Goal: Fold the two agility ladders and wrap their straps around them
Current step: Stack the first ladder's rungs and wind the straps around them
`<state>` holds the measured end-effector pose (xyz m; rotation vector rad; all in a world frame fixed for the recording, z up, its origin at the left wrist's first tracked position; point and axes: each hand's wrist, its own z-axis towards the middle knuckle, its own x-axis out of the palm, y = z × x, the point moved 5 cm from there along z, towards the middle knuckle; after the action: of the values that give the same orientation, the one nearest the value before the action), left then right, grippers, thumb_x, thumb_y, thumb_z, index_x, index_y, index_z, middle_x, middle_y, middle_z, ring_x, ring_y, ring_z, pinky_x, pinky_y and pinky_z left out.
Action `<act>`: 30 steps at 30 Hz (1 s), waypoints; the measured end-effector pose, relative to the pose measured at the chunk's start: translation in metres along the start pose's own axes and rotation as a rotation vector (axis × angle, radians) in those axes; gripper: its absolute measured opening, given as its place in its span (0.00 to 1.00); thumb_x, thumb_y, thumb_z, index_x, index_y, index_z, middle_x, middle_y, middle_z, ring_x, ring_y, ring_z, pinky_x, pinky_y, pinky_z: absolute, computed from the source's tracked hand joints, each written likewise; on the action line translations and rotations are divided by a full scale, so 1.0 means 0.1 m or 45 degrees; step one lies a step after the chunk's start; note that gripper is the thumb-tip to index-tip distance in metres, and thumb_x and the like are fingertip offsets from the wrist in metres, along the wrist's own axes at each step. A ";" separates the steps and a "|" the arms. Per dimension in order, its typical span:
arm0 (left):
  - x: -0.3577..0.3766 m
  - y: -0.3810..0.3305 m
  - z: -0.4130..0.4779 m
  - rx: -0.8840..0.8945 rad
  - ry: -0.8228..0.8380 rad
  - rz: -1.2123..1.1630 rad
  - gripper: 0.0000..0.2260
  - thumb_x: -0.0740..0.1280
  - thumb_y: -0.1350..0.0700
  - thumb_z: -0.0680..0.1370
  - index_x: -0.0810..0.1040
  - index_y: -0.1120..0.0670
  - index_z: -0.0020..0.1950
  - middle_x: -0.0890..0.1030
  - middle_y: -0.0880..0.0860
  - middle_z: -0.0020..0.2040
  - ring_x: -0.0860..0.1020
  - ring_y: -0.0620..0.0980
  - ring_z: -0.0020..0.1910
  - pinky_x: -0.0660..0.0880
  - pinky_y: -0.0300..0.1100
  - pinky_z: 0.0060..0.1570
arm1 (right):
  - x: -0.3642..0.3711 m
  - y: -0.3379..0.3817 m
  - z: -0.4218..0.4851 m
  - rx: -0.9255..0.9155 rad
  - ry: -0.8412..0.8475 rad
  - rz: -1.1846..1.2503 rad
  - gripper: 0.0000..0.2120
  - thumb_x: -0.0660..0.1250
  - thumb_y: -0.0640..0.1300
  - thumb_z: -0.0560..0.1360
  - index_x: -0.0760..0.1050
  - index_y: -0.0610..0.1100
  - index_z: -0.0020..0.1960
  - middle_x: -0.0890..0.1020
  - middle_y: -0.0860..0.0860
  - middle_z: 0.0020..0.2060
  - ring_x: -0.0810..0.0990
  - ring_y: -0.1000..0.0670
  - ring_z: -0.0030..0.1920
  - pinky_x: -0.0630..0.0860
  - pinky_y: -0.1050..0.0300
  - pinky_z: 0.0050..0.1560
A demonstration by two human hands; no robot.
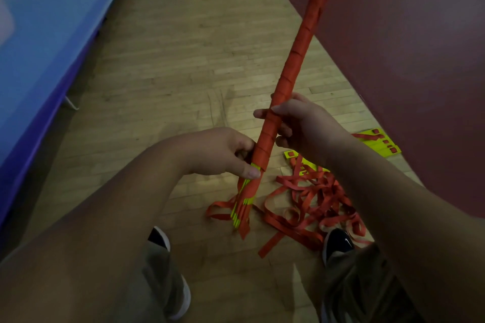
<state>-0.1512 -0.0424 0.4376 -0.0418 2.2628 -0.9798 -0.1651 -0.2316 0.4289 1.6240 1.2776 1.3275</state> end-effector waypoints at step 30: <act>0.15 -0.05 0.11 -0.147 -0.113 0.348 0.09 0.81 0.46 0.76 0.83 0.46 0.48 0.88 0.47 0.41 0.88 0.48 0.42 0.87 0.54 0.51 | -0.15 -0.19 0.10 -0.053 -0.472 -0.410 0.25 0.85 0.46 0.73 0.74 0.47 0.63 0.87 0.41 0.54 0.89 0.40 0.47 0.85 0.27 0.51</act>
<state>-0.1573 -0.0573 0.4271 0.1672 2.1711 -0.6906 -0.1607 -0.2395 0.4046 1.4748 1.2093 0.8095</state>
